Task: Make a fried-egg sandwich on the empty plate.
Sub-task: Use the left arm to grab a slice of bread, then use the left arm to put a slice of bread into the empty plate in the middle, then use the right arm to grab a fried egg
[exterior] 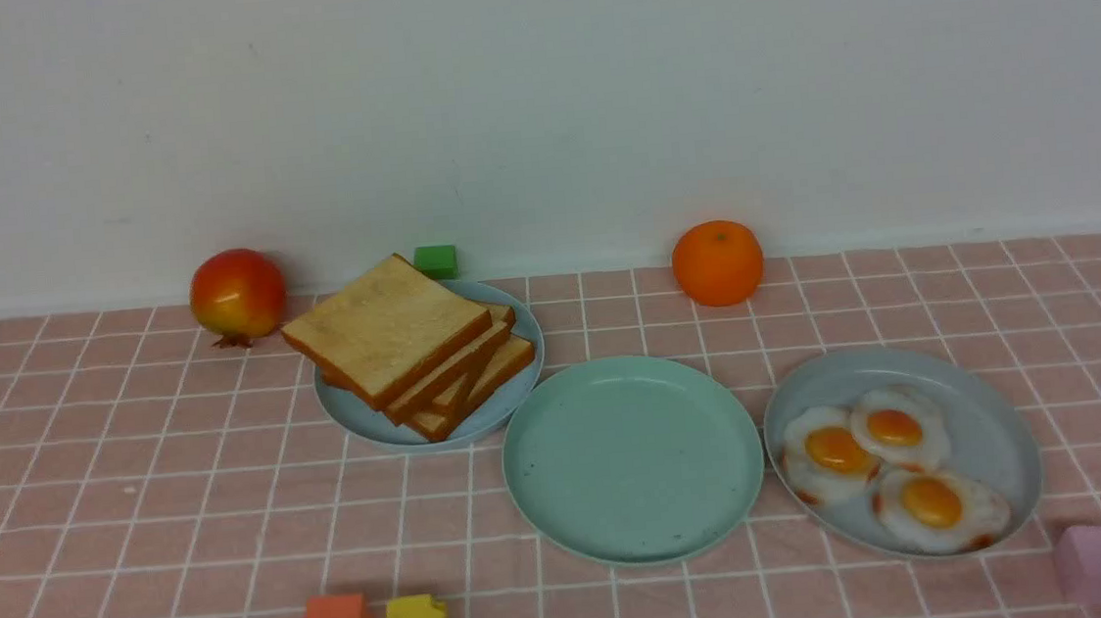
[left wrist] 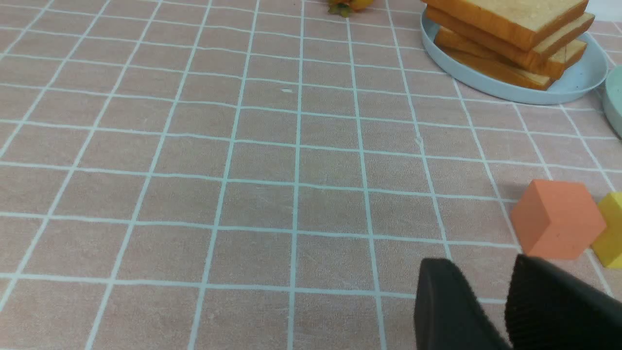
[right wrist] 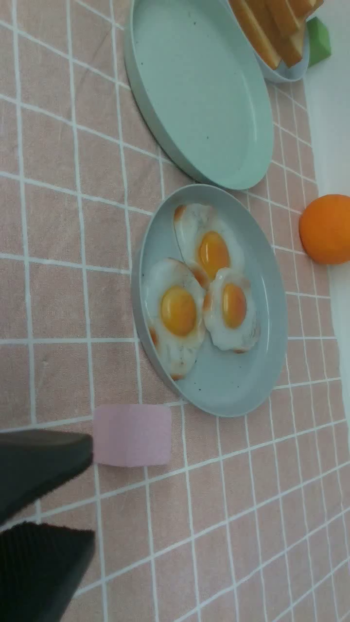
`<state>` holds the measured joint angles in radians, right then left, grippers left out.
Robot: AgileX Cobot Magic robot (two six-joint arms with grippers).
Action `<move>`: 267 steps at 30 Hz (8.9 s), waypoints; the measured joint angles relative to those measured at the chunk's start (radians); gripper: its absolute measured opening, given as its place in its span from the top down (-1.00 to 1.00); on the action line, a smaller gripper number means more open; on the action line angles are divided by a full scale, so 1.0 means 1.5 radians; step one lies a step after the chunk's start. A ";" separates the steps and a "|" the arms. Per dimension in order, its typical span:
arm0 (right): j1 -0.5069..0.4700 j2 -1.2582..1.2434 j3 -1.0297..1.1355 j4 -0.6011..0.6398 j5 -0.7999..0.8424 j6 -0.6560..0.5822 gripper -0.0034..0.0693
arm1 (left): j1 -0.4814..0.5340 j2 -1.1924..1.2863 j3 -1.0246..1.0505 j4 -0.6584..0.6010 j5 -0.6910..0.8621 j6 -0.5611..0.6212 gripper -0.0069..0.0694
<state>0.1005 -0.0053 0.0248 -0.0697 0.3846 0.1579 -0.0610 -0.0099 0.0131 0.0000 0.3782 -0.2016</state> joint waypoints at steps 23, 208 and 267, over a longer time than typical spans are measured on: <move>0.000 0.000 0.000 0.000 -0.001 0.000 0.25 | 0.000 0.000 0.000 0.000 0.000 0.000 0.19; 0.000 0.559 -0.416 0.371 0.299 -0.176 0.23 | -0.167 1.432 -1.015 -0.695 0.108 0.469 0.48; -0.006 1.293 -0.873 0.156 0.220 0.145 -0.60 | -0.156 1.113 -1.008 -0.394 0.414 0.298 -0.37</move>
<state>0.0921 1.9347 -1.2847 0.1639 0.7151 0.3754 -0.2947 1.6589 -1.4990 -0.5908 0.9997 0.2454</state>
